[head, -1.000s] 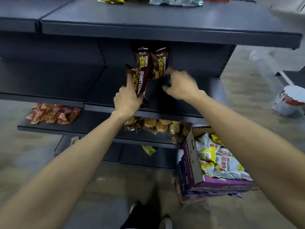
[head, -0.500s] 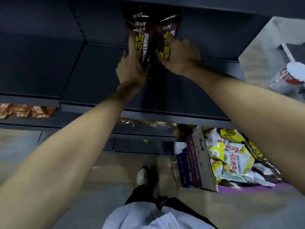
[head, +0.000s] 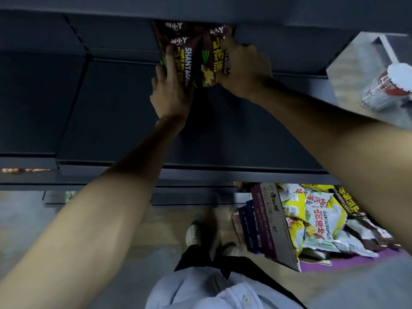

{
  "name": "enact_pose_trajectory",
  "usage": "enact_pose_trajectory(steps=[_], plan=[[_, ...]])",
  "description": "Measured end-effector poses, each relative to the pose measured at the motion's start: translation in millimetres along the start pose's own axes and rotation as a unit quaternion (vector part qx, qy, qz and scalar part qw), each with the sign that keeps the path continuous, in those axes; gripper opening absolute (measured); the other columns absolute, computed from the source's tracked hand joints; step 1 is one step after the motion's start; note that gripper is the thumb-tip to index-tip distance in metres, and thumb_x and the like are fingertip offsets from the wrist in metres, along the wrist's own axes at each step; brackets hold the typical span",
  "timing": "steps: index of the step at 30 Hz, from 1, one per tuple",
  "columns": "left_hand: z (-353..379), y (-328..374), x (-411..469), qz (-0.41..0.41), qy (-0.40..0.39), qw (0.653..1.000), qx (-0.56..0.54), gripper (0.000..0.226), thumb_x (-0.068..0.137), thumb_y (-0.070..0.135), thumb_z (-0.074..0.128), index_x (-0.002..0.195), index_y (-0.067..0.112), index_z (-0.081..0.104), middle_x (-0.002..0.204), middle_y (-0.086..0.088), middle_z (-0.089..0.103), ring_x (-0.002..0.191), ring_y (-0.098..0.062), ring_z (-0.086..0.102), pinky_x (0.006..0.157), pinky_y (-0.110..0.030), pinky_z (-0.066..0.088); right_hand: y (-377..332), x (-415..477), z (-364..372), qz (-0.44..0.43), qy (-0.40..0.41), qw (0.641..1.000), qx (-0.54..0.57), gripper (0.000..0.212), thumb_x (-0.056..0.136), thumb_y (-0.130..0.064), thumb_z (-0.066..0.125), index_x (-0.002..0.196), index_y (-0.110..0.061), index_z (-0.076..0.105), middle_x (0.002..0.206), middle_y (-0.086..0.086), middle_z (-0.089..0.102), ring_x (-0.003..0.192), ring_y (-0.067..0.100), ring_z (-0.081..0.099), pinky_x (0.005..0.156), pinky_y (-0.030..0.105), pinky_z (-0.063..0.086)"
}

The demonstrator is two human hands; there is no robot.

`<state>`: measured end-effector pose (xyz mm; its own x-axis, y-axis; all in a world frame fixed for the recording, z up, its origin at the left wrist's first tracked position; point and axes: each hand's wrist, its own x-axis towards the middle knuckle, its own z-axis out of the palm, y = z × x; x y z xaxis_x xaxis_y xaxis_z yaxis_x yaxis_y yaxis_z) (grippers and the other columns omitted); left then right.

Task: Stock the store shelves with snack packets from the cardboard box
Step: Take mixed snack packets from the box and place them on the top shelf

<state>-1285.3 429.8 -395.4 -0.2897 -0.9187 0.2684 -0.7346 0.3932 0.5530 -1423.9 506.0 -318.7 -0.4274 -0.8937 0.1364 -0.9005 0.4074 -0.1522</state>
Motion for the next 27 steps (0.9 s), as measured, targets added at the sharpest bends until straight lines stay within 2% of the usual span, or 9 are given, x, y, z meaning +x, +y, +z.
enact_pose_trajectory(steps=[4,10,13,19,24,27], plan=[[-2.2,1.6,-0.8,-0.002,0.000,1.000,-0.002,0.085,0.087,0.057,0.056,0.155,0.025,0.016,0.135,-0.008,0.047,0.116,-0.033,0.051,0.081,-0.049,0.048,4.6,-4.7,2.2,-0.011,0.011,1.000,0.015,0.061,0.086,-0.040,0.063,0.139,-0.018,0.041,0.120,0.016,0.063,0.109,0.041,0.059,0.081,0.043,0.049],[-9.8,-3.6,-11.0,0.015,0.053,0.998,0.005,0.080,0.090,0.056,0.052,0.154,0.021,0.021,0.134,-0.006,0.048,0.113,-0.032,0.053,0.076,-0.048,0.048,10.5,-15.9,1.1,-0.019,0.004,0.999,0.046,0.061,0.082,-0.043,0.063,0.135,-0.021,0.044,0.111,0.012,0.067,0.103,0.038,0.062,0.077,0.041,0.050],[-2.8,-6.4,-9.1,0.005,0.040,0.999,0.033,0.083,0.088,0.059,0.052,0.155,0.025,0.017,0.132,-0.005,0.049,0.111,-0.032,0.055,0.076,-0.050,0.050,12.6,-21.8,1.3,-0.017,0.004,0.999,0.040,0.053,0.082,-0.040,0.062,0.128,-0.019,0.048,0.109,0.011,0.068,0.102,0.038,0.063,0.077,0.042,0.053],[3.8,-8.1,-5.0,-0.013,0.017,0.998,0.063,0.085,0.088,0.062,0.050,0.156,0.028,0.012,0.137,-0.011,0.044,0.114,-0.033,0.054,0.079,-0.051,0.051,7.9,-33.8,5.7,-0.004,-0.004,0.999,0.038,0.048,0.086,-0.038,0.061,0.128,-0.018,0.048,0.107,0.009,0.068,0.098,0.035,0.064,0.076,0.042,0.054],[-6.4,-2.1,-11.5,-0.024,-0.012,1.000,0.010,0.089,0.086,0.050,0.060,0.155,0.036,0.005,0.143,-0.018,0.035,0.119,-0.037,0.048,0.084,-0.051,0.048,3.1,-41.3,2.0,0.004,0.002,0.999,0.040,0.048,0.087,-0.035,0.061,0.130,-0.019,0.047,0.108,0.009,0.068,0.099,0.035,0.064,0.076,0.038,0.051],[-15.5,-1.5,-23.3,-0.034,-0.031,0.999,-0.003,0.088,0.086,0.049,0.060,0.154,0.040,0.005,0.145,-0.021,0.031,0.123,-0.040,0.044,0.083,-0.051,0.048,4.9,-49.2,-4.8,0.010,0.001,0.999,0.042,0.050,0.086,-0.037,0.062,0.129,-0.020,0.047,0.110,0.010,0.067,0.102,0.037,0.063,0.080,0.040,0.052]])
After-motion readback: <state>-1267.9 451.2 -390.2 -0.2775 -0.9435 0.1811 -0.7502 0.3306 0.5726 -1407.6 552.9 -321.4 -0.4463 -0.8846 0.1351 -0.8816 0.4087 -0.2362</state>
